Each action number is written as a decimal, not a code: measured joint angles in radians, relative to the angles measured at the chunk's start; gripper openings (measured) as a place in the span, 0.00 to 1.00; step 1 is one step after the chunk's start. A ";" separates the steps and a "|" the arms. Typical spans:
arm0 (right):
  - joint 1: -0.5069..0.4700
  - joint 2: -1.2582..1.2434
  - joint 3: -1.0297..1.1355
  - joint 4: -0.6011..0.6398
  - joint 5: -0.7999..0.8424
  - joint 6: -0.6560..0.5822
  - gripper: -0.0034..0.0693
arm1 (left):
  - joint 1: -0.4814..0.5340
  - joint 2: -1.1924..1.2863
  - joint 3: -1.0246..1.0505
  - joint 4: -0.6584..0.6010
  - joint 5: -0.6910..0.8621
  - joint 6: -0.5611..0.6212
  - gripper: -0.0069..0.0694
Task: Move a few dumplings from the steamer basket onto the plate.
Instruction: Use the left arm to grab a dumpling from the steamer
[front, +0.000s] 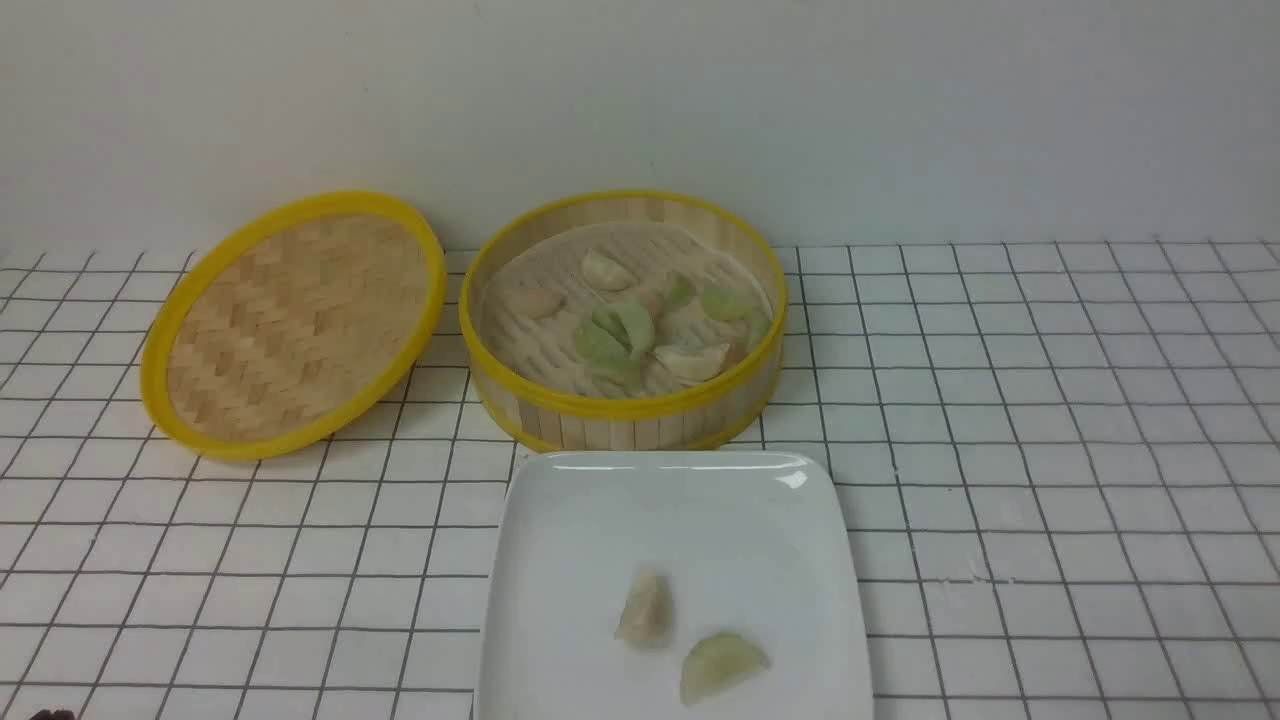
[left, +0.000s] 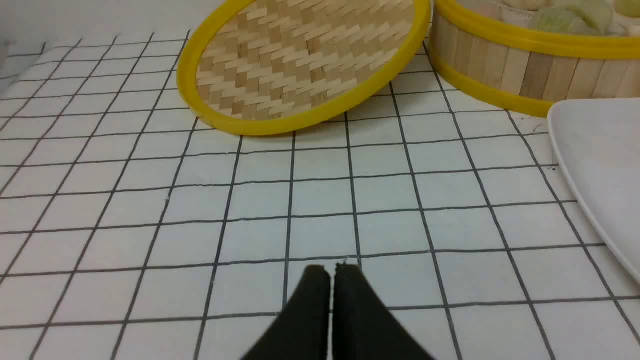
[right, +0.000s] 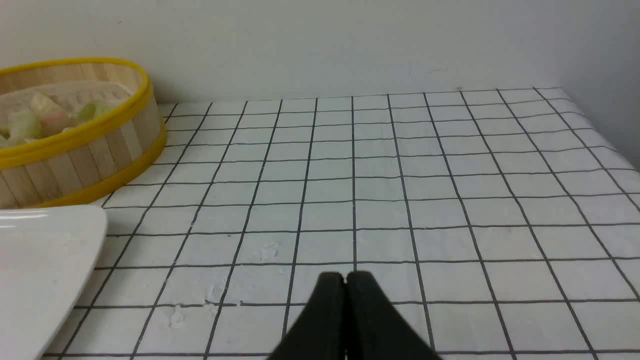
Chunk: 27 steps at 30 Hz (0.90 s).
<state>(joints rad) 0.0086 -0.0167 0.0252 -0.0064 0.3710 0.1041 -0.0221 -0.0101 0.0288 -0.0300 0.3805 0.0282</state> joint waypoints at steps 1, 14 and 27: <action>0.000 0.000 0.000 0.000 0.000 0.000 0.03 | 0.000 0.000 0.000 0.000 0.000 0.000 0.08; 0.000 0.000 0.000 0.000 0.000 0.000 0.03 | 0.000 0.000 0.000 0.000 0.000 0.000 0.08; 0.000 0.000 0.000 0.000 0.000 0.000 0.03 | 0.000 0.000 0.001 -0.214 -0.166 -0.166 0.08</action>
<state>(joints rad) 0.0086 -0.0167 0.0252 -0.0064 0.3710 0.1041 -0.0221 -0.0101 0.0301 -0.2444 0.2143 -0.1377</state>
